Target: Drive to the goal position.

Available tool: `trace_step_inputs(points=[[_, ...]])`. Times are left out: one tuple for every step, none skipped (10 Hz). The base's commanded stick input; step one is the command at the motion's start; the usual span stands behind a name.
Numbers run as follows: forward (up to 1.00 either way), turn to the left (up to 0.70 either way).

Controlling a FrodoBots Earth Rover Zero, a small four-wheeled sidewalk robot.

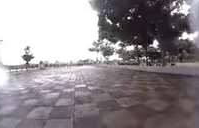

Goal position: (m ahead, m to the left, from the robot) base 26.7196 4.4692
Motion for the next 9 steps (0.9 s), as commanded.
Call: trace_step_inputs(points=[[1.0,0.0],[1.0,0.0],[1.0,0.0],[1.0,0.0],[1.0,0.0],[1.0,0.0],[1.0,0.0],[1.0,0.0],[1.0,0.0]])
